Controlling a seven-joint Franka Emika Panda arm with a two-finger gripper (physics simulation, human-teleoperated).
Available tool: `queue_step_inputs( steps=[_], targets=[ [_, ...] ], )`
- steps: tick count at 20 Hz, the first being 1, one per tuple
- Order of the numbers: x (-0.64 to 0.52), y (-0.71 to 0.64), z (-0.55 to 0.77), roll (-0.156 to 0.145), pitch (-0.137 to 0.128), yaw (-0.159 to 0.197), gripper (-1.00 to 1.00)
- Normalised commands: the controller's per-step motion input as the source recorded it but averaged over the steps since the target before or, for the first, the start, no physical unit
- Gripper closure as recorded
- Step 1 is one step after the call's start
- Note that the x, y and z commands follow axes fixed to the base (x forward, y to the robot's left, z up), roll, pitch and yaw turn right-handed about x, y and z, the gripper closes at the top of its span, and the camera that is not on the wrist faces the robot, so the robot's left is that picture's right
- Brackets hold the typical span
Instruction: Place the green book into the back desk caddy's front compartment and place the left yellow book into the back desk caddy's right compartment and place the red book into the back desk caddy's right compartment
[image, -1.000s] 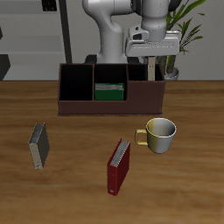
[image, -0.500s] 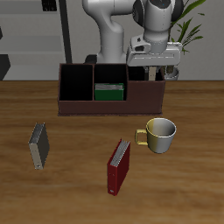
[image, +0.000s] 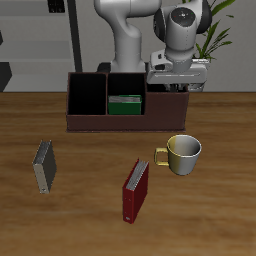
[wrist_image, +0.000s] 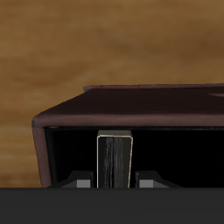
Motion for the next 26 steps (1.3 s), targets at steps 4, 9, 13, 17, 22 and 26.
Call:
queue_step_inputs(
  steps=[4, 9, 13, 17, 22, 26],
  targets=[
    [-0.09, 0.03, -0.08, 0.049, 0.024, -0.001, -1.0],
    [-0.02, -0.05, 0.01, 0.011, 0.01, 0.002, -1.0],
    [-0.01, -0.04, 0.11, 0.019, -0.011, -0.009, -1.0],
    [0.02, -0.19, 0.43, -0.02, -0.111, 0.02, -1.0],
    [0.13, -0.11, 0.25, -0.033, -0.099, 0.067, -1.0],
    [0.34, -0.28, 0.3, -0.06, -0.052, 0.031, -1.0]
  ],
)
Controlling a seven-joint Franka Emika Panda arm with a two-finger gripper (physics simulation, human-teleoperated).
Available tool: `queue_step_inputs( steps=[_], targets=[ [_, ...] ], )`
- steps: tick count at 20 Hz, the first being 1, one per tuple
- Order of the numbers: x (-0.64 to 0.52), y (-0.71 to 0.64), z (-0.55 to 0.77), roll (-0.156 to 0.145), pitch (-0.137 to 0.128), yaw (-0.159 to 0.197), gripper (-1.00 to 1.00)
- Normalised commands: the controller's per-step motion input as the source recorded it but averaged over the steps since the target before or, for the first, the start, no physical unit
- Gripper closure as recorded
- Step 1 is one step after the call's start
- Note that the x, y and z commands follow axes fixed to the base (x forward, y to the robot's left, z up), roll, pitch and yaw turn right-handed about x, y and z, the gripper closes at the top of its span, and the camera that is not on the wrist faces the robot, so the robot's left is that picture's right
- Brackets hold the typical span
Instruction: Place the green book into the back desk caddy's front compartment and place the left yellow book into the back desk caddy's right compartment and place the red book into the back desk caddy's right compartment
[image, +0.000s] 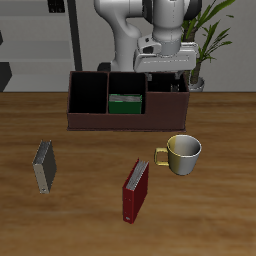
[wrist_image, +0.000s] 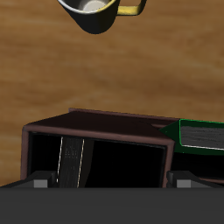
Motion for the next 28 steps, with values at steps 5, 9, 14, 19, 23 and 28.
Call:
queue_step_inputs(
  steps=[5, 9, 14, 19, 23, 28],
  targets=[
    [0.47, -0.33, 0.25, -0.067, -0.036, -0.004, -1.0],
    [0.43, -0.3, 0.24, -0.02, -0.024, 0.017, -1.0],
    [0.29, -0.27, 0.19, -0.021, -0.035, 0.005, -1.0],
    [0.33, -0.3, 0.1, 0.024, 0.001, -0.017, -1.0],
    [0.32, -0.29, 0.02, 0.028, 0.008, -0.011, -1.0],
    [0.44, -0.34, 0.08, -0.021, -0.005, 0.025, -1.0]
  ],
)
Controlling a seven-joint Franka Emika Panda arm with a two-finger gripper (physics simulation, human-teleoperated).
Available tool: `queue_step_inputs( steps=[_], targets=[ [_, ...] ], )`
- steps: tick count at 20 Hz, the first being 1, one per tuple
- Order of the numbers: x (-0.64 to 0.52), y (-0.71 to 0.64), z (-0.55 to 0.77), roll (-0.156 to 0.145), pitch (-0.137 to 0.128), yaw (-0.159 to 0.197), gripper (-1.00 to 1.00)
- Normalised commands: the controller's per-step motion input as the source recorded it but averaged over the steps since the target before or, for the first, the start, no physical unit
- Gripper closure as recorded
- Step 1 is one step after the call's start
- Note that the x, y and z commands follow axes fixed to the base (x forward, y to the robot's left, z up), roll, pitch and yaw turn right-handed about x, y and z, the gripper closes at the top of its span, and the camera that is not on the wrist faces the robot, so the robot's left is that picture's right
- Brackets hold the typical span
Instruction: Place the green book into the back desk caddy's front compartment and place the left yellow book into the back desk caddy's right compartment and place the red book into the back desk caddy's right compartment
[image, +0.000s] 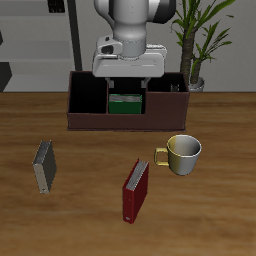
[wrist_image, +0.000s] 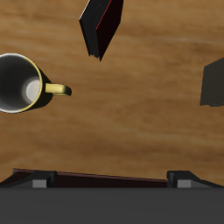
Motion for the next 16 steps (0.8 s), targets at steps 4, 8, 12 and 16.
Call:
queue_step_inputs(
  steps=[4, 8, 12, 16],
  targets=[
    [0.59, -0.14, 0.1, -0.031, 0.005, 0.045, -1.0],
    [0.48, 0.1, 0.2, -0.005, -0.016, -0.012, -1.0],
    [0.42, 0.29, 0.17, 0.03, -0.023, -0.041, -1.0],
    [0.51, 0.33, -0.08, 0.051, 0.021, -0.002, -1.0]
  ],
)
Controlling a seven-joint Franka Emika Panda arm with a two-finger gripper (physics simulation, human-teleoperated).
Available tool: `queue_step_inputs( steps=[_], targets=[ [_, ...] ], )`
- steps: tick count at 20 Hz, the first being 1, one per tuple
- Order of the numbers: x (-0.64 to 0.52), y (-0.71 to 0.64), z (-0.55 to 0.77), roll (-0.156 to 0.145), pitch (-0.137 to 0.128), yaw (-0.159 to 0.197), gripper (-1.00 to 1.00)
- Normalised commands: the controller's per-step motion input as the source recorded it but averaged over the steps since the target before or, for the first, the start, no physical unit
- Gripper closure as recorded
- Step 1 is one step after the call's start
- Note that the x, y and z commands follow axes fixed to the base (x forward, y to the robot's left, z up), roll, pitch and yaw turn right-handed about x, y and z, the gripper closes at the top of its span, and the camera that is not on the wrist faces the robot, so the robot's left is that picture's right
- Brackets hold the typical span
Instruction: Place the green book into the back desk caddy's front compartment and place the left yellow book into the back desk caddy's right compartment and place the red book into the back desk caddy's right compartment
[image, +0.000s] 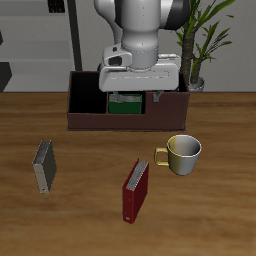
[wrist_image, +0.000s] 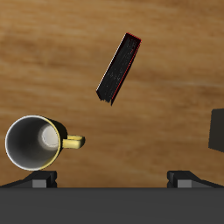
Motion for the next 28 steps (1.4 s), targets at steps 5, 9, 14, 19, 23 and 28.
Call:
queue_step_inputs(
  steps=[5, 9, 14, 19, 23, 28],
  targets=[
    [0.53, 0.26, -0.06, 0.017, 0.012, -0.052, -1.0],
    [0.5, 0.26, -0.16, 0.024, 0.027, -0.03, -1.0],
    [0.42, 0.01, -0.14, 0.007, -0.008, -0.012, -1.0],
    [0.37, -0.2, -0.13, -0.015, -0.034, -0.06, -1.0],
    [0.31, -0.28, -0.22, -0.051, -0.005, -0.085, -1.0],
    [0.09, -0.07, -0.27, -0.008, -0.028, -0.041, -1.0]
  ],
)
